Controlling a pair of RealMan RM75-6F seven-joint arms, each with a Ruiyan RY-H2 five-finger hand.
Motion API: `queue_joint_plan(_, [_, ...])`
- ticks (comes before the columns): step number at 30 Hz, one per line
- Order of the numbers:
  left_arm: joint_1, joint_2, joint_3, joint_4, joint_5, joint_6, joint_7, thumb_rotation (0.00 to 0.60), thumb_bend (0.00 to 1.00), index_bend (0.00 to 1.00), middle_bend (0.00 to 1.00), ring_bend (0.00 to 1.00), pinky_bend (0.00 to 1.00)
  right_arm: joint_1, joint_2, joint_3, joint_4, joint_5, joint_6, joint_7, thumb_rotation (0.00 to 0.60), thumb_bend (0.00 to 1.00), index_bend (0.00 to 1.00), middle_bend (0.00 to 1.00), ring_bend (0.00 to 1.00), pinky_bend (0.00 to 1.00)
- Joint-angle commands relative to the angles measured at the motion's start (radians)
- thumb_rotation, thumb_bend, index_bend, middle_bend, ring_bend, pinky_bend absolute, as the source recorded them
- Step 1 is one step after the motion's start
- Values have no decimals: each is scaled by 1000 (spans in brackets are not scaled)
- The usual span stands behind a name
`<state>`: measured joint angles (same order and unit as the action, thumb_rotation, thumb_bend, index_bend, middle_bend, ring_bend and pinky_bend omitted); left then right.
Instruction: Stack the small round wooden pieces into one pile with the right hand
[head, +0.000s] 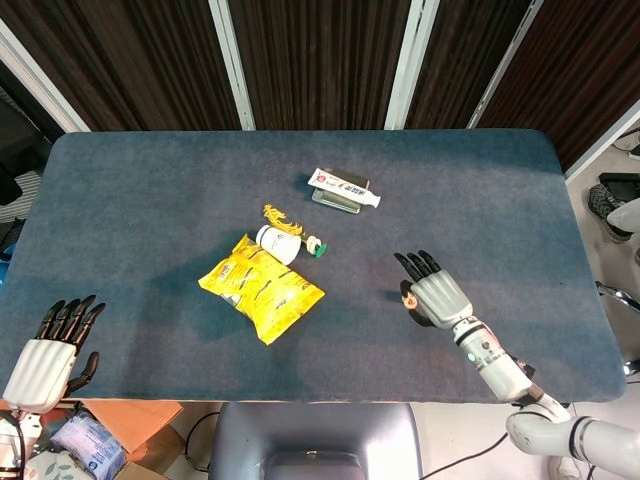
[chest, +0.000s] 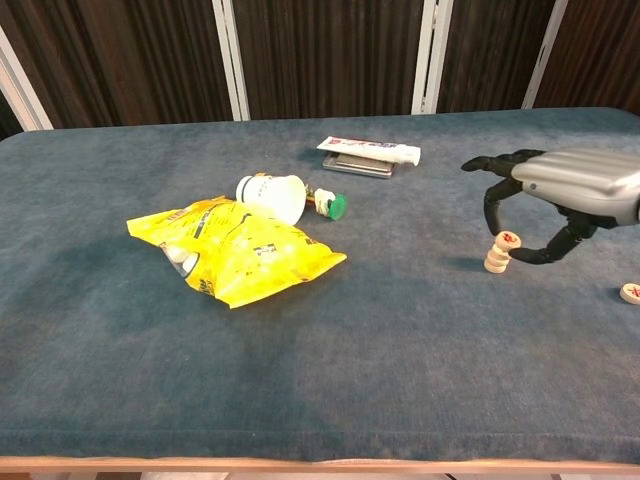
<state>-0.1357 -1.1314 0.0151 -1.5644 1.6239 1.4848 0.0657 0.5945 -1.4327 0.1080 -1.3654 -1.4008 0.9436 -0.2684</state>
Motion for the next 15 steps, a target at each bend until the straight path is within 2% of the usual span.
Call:
queue_joint_plan(1, [9, 3, -2, 0, -1, 16, -4, 600, 524, 0, 0, 21, 28, 38, -37, 33, 44, 65, -51, -33, 600, 461, 666, 0, 0, 0])
queue_joint_plan(7, [15, 7, -1, 1, 0, 23, -8, 600, 524, 0, 0, 22, 28, 45, -51, 34, 88, 106, -61, -49, 600, 461, 666, 0, 0, 0])
queue_joint_plan(15, [15, 5, 2, -1, 9, 27, -4, 600, 525, 0, 0, 22, 28, 48, -50, 30, 94, 114, -58, -46, 600, 460, 663, 0, 0, 0])
